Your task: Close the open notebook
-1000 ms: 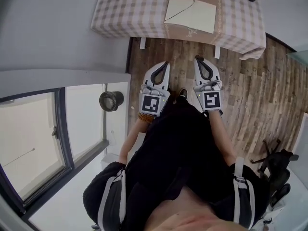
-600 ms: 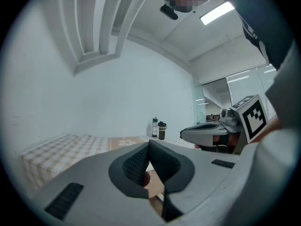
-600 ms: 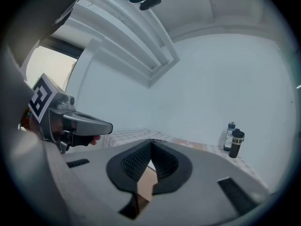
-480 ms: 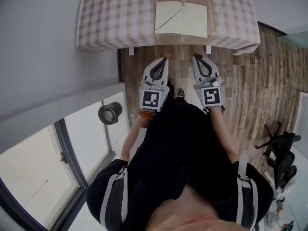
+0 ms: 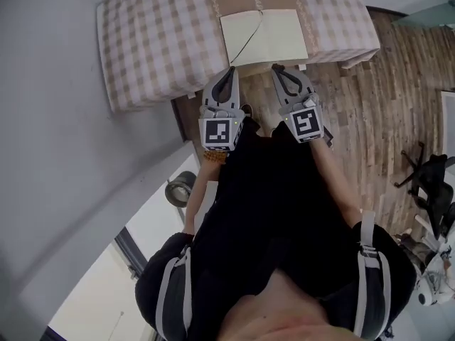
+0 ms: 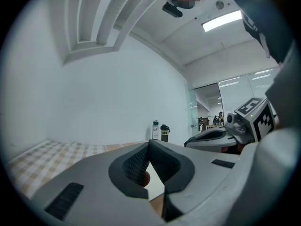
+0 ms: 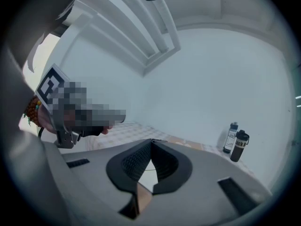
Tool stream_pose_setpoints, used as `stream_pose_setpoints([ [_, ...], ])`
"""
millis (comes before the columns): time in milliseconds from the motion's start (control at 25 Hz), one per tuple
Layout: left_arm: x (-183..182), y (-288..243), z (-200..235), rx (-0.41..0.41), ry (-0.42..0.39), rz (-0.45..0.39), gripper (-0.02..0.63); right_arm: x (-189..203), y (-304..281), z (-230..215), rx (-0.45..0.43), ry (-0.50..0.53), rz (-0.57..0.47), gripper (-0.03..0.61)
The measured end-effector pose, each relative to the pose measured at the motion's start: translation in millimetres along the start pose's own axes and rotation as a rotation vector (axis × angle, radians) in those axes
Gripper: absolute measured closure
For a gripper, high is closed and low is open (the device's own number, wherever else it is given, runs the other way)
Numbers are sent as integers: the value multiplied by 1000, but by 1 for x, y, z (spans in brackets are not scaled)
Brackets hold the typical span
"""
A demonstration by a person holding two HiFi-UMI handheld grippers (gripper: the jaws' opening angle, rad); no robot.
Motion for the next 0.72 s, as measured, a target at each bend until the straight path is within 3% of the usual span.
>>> stream_pose_setpoints([
  [120, 7, -10, 17, 39, -9, 17, 612, 10, -22, 18, 2, -16, 43, 578],
  [320, 21, -22, 35, 63, -12, 61, 612, 21, -44, 53, -70, -41, 47, 578],
  [480, 35, -28, 39, 42, 1, 73, 612, 31, -60, 64, -119, 17, 52, 578],
  [720, 39, -41, 32, 90, -36, 81, 612, 47, -70, 58, -71, 152, 62, 577],
])
Point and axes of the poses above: the fingertips, and each gripper's own axes: y backward along the fingers, z to its left, x out of its underside, the point moved 1 cm from there along y, backward along the fingers, and after that the axes turned 6 degrees about x, right-handed, at the moved point
